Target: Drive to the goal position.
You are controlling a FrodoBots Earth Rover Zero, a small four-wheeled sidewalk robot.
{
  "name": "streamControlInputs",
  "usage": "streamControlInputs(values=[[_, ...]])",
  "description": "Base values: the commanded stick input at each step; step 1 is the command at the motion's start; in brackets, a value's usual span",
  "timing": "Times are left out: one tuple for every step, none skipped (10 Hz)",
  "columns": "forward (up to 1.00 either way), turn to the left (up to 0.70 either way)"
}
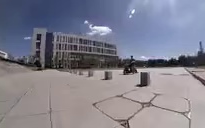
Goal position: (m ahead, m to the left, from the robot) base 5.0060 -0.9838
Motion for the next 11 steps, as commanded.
streamControlInputs(values=[[0.70, -0.34], [0.70, -0.34], [0.70, -0.34], [0.70, -0.34], [0.70, -0.34], [0.70, -0.34], [0.70, -0.33], [0.70, -0.34], [0.70, -0.33], [0.70, 0.00], [0.70, 0.01]])
